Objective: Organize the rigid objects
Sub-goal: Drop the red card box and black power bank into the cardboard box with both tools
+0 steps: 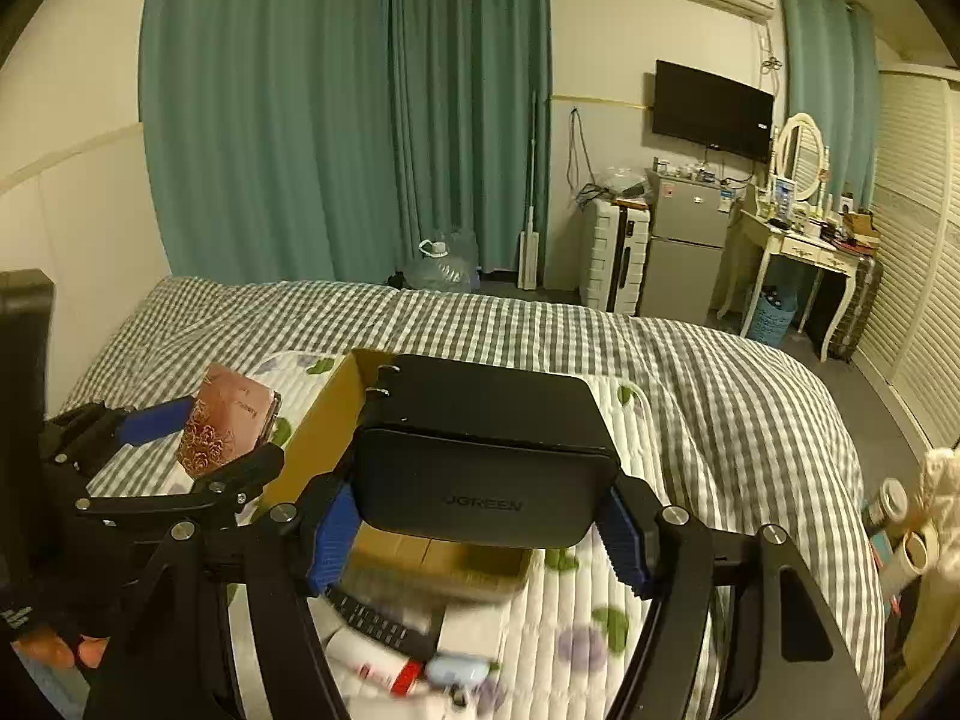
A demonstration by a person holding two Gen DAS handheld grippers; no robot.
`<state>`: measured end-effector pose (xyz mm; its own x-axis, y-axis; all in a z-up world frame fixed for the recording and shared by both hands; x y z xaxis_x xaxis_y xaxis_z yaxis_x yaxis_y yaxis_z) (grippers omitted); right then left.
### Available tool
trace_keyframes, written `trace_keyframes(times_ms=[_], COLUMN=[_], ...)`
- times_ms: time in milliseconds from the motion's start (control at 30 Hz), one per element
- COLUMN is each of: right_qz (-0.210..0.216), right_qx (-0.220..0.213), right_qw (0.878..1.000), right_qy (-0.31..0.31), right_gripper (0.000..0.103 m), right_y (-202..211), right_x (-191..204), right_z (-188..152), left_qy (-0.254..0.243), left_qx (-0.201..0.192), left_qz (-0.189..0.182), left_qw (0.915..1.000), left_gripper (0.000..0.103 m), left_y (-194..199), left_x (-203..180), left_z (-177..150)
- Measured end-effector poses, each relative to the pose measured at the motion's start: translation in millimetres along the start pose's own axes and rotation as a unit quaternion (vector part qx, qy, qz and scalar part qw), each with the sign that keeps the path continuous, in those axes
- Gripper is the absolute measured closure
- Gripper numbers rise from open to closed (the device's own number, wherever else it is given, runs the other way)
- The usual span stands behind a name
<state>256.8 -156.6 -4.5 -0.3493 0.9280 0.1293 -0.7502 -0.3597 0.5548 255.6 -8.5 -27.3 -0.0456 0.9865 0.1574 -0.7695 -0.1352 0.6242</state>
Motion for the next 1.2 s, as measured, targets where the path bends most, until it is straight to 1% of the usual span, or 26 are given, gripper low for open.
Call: trace_keyframes(times_ms=[67,167,267,367,433,500,600,667,767,833,867,933,1033,1133,1200], right_qz=[0.005,0.009,0.011,0.01,0.012,0.016,0.022,0.029,0.023,0.025,0.025,0.021,0.005,-0.008,-0.014], right_qx=[0.014,0.029,0.044,0.055,0.06,0.063,0.064,0.067,0.068,0.059,0.048,0.037,0.024,0.011,0.005], right_qw=[1.0,0.999,0.999,0.998,0.998,0.998,0.998,0.997,0.997,0.997,0.998,0.998,0.999,0.999,0.999], right_qy=[-0.012,-0.009,-0.007,-0.007,-0.006,-0.004,-0.014,-0.023,-0.026,-0.033,-0.037,-0.041,-0.038,-0.038,-0.038], right_gripper=[0.035,0.035,0.035,0.035,0.035,0.035,0.035,0.035,0.034,0.033,0.025,0.017,0.016,0.008,0.008], right_y=[-25.2,-56.9,-86.1,-114.2,-124.7,-134.2,-147.1,-153.3,-157.1,-151.7,-145.8,-132.5,-103.9,-69.6,-42.9], right_x=[-10.3,-17.3,-24.5,-34.4,-37.6,-37.0,-40.4,-43.2,-45.7,-47.5,-47.7,-49.2,-52.4,-51.4,-47.2], right_z=[3.7,3.1,-0.2,-5.9,-13.6,-19.6,-23.7,-27.0,-28.1,-24.6,-20.5,-11.6,-1.3,2.0,2.6], left_qy=[-0.007,-0.021,-0.029,-0.038,-0.043,-0.032,-0.016,-0.014,-0.016,-0.023,-0.024,-0.027,-0.022,-0.011,-0.005], left_qx=[0.015,0.029,0.045,0.054,0.054,0.05,0.063,0.058,0.045,0.039,0.038,0.041,0.032,0.017,0.009], left_qz=[0.007,0.009,0.004,0.0,-0.003,0.0,-0.003,-0.002,-0.01,-0.009,-0.007,-0.007,-0.011,-0.014,-0.01], left_qw=[0.9998,0.9993,0.9985,0.9978,0.9977,0.9982,0.9979,0.9982,0.9988,0.9989,0.9989,0.9988,0.9992,0.9997,0.9999], left_gripper=[0.031,0.031,0.031,0.031,0.031,0.029,0.028,0.026,0.021,0.02,0.02,0.02,0.02,0.019,0.016], left_y=[-22.1,-51.3,-80.1,-100.4,-109.9,-115.9,-127.5,-128.2,-121.2,-114.0,-110.7,-102.5,-77.0,-42.2,-21.7], left_x=[-4.1,-14.4,-27.1,-37.1,-42.9,-44.1,-46.6,-46.0,-46.7,-45.3,-43.8,-40.0,-30.2,-16.0,-5.9], left_z=[1.2,-5.2,-16.6,-26.3,-31.5,-33.4,-37.3,-37.2,-35.1,-33.6,-33.6,-33.3,-31.0,-29.2,-26.1])
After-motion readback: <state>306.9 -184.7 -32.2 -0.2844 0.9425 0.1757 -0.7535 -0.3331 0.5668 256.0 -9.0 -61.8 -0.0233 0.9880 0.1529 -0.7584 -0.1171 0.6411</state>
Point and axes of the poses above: each gripper's, at about its wrist camera, not at the fingertips, and y roughly against the way its jaws point, x to its left, z to its top, the point moved 7 cm from there along -y, roughly the way its jaws point, and after that the axes turned 9 degrees about z, right-handed, at the moved point
